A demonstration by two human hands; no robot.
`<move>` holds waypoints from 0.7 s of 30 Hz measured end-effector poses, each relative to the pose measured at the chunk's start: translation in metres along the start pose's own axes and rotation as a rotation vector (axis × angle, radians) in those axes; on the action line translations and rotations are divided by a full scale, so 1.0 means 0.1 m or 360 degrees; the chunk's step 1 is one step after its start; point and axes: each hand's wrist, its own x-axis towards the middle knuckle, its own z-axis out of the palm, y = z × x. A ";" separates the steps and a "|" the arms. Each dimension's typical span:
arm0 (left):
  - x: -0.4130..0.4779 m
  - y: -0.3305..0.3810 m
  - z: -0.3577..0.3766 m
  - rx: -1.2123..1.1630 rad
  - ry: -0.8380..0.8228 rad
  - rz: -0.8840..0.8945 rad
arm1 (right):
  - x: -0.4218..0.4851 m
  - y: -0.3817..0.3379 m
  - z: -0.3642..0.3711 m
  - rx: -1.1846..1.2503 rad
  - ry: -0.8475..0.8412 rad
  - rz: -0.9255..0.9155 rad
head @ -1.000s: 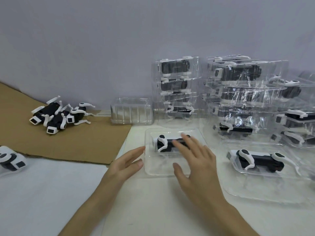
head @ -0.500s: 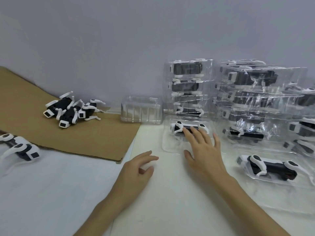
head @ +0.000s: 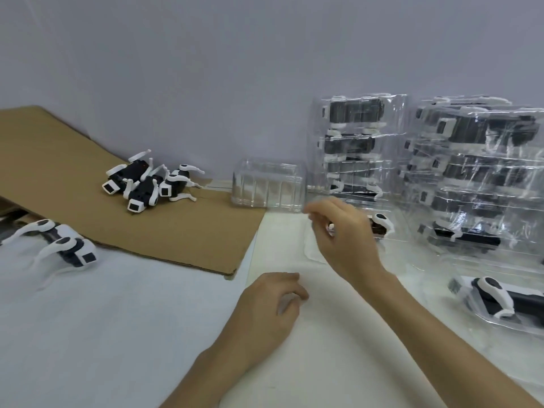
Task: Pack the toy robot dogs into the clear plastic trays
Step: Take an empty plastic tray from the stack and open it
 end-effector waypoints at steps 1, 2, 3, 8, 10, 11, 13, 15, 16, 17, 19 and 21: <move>-0.01 -0.01 0.01 0.0029 0.0006 0.0029 | 0.15 -0.03 0.10 0.0025 -0.0075 -0.0005; -0.01 -0.01 0.01 0.0055 0.0016 0.0055 | 0.29 -0.04 0.21 0.0031 -0.0176 0.0022; -0.01 -0.02 0.01 0.0073 0.0025 0.0074 | 0.42 -0.04 0.34 0.0015 -0.0309 0.0068; 0.02 -0.07 0.02 0.0063 0.0013 0.0046 | 0.91 0.11 0.97 -0.0497 -0.0740 0.0140; 0.04 -0.08 0.02 0.0026 0.0010 0.0002 | 1.01 0.19 1.15 -0.0758 -0.0815 0.0201; 0.06 -0.09 0.02 -0.0026 0.0028 -0.0029 | 1.04 0.23 1.22 -0.0834 -0.0868 0.0304; 0.09 -0.10 0.00 -0.0205 0.0095 -0.0125 | 1.10 0.27 1.31 -0.0863 -0.0956 0.0578; 0.10 -0.13 -0.03 -0.0375 0.0141 -0.0248 | 1.12 0.29 1.36 -0.0845 -0.0953 0.0692; 0.11 -0.14 -0.03 -0.0405 0.0152 -0.0279 | 1.12 0.29 1.38 -0.0837 -0.0923 0.0674; 0.11 -0.14 -0.04 -0.0428 0.0156 -0.0299 | 1.11 0.28 1.39 -0.0818 -0.0900 0.0630; 0.12 -0.14 -0.06 -0.0484 0.0156 -0.0319 | 1.08 0.25 1.38 -0.0732 -0.0837 0.0519; 0.13 -0.14 -0.07 -0.0613 0.0185 -0.0337 | 1.03 0.18 1.35 -0.0644 -0.0778 0.0388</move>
